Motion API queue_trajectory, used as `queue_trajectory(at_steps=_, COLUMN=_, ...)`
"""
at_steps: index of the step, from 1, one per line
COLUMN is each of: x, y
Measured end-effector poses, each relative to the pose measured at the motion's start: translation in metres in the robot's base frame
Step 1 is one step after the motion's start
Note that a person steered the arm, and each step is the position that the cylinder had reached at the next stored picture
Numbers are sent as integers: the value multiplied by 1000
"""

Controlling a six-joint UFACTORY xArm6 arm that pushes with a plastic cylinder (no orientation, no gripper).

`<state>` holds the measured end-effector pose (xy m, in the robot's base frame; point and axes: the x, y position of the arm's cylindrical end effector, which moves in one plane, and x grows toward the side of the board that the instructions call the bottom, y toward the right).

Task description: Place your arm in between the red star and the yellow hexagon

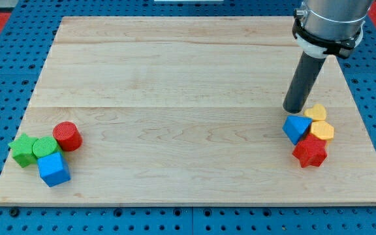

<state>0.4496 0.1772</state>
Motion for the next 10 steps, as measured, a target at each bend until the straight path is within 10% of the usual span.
queue_trajectory(at_steps=4, x=-53, y=124)
queue_trajectory(at_steps=5, x=43, y=158)
queue_trajectory(at_steps=7, x=168, y=41)
queue_trajectory(at_steps=10, x=42, y=17)
